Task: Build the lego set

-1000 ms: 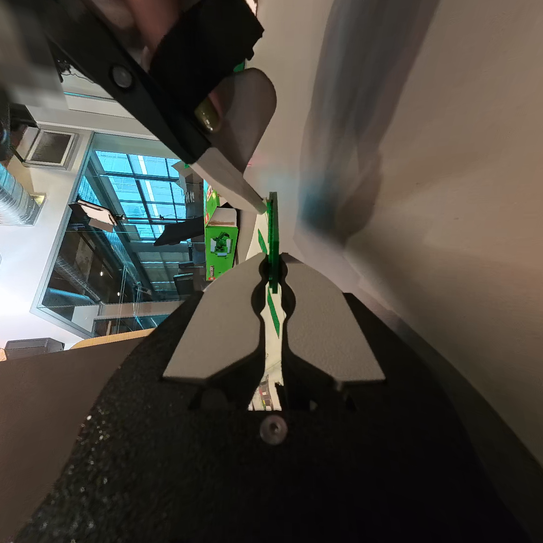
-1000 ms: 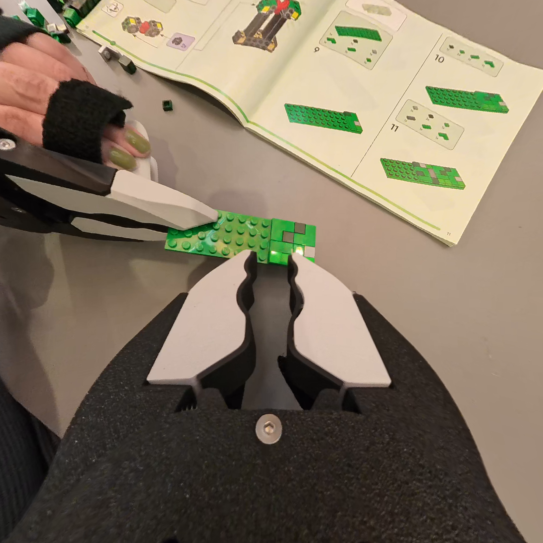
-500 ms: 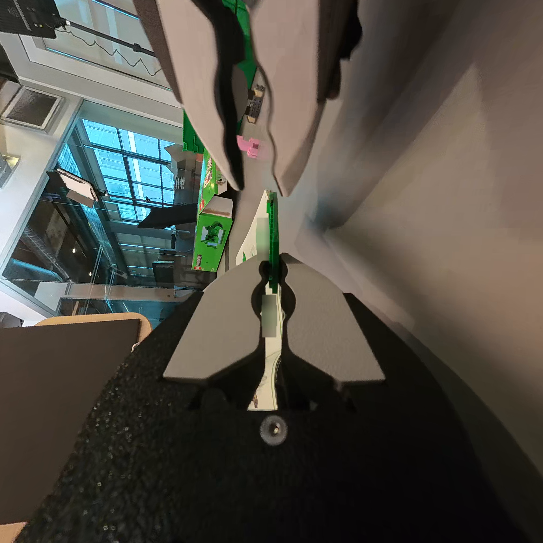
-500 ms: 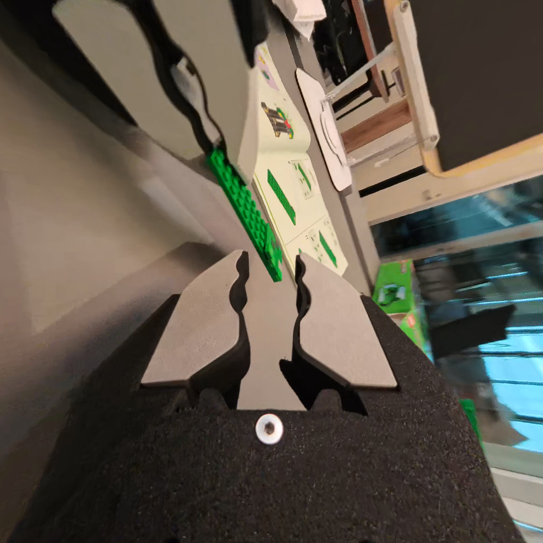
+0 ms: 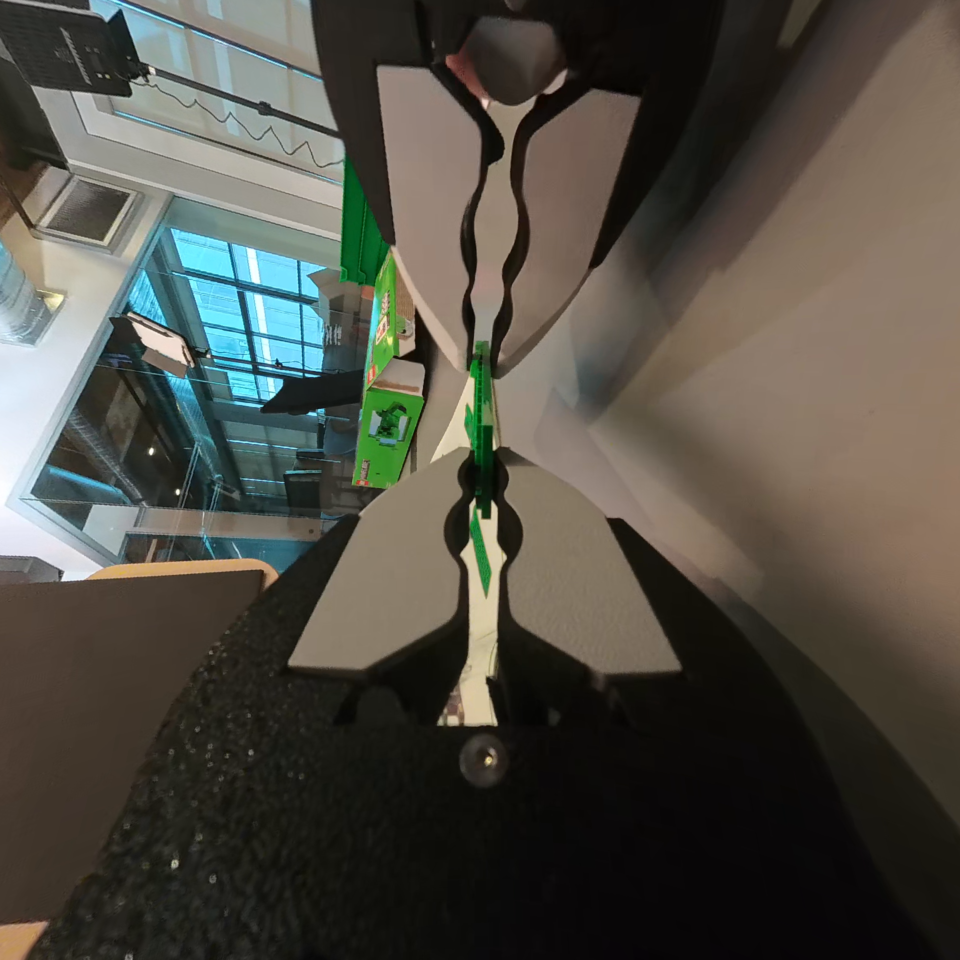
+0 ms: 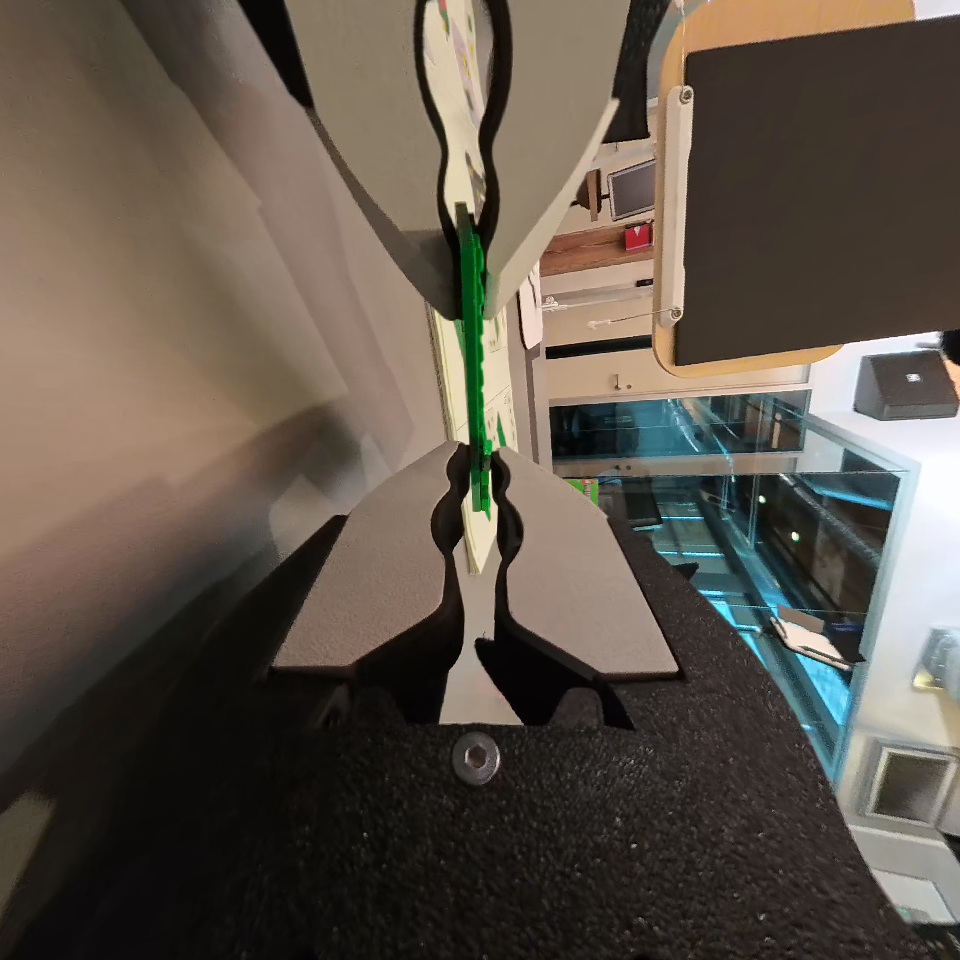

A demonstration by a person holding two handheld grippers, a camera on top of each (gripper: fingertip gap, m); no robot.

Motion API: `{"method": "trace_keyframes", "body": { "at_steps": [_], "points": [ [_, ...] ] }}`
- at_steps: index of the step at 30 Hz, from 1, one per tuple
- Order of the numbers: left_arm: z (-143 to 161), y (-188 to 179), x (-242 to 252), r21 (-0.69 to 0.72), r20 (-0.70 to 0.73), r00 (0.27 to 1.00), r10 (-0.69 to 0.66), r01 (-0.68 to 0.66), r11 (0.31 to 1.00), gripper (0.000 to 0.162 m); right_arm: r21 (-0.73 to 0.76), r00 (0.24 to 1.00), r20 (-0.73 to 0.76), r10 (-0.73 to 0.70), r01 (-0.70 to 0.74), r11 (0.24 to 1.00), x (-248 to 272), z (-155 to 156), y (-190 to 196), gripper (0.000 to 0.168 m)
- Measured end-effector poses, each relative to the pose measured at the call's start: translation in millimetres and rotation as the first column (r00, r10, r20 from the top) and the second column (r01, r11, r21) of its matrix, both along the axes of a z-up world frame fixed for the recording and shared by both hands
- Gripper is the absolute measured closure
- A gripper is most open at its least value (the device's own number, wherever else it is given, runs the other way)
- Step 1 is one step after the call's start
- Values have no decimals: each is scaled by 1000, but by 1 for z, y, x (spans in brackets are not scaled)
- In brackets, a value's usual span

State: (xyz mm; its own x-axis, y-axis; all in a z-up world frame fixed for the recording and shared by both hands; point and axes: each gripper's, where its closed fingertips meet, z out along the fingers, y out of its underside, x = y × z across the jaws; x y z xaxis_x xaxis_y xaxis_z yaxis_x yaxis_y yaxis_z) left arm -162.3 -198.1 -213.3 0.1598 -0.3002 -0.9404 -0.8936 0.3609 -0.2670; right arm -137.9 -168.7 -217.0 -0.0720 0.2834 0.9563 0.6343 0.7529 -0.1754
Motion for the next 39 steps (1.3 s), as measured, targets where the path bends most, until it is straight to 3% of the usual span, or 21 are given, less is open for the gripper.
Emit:
{"method": "trace_keyframes", "body": {
  "at_steps": [8,16,20,23,27,35,39],
  "points": [
    [-6,-2,3,-21,-29,1000,-10,10,1000,158,136,992,124,5,-22,990,3,-7,-2,162],
    [-5,-2,2,-17,-27,1000,-7,7,1000,158,123,989,143,44,-61,991,3,-7,-2,162],
    [-4,-1,2,-12,-20,1000,-2,2,1000,158,-8,999,8,54,-54,999,5,-6,-2,159],
    [-4,1,-1,-21,-5,1000,9,-9,1000,158,-169,998,-67,-16,4,986,15,-8,8,133],
    [-5,3,-4,-52,22,1000,20,-18,998,158,-376,980,-195,-47,-31,926,25,0,16,122],
    [-21,6,-4,-148,-83,996,-11,-2,989,158,-588,900,-393,-189,-87,804,37,17,57,124],
    [-19,8,-6,-192,-119,993,-23,0,981,157,-605,891,-422,-166,-141,783,34,21,54,126]
  ]
}}
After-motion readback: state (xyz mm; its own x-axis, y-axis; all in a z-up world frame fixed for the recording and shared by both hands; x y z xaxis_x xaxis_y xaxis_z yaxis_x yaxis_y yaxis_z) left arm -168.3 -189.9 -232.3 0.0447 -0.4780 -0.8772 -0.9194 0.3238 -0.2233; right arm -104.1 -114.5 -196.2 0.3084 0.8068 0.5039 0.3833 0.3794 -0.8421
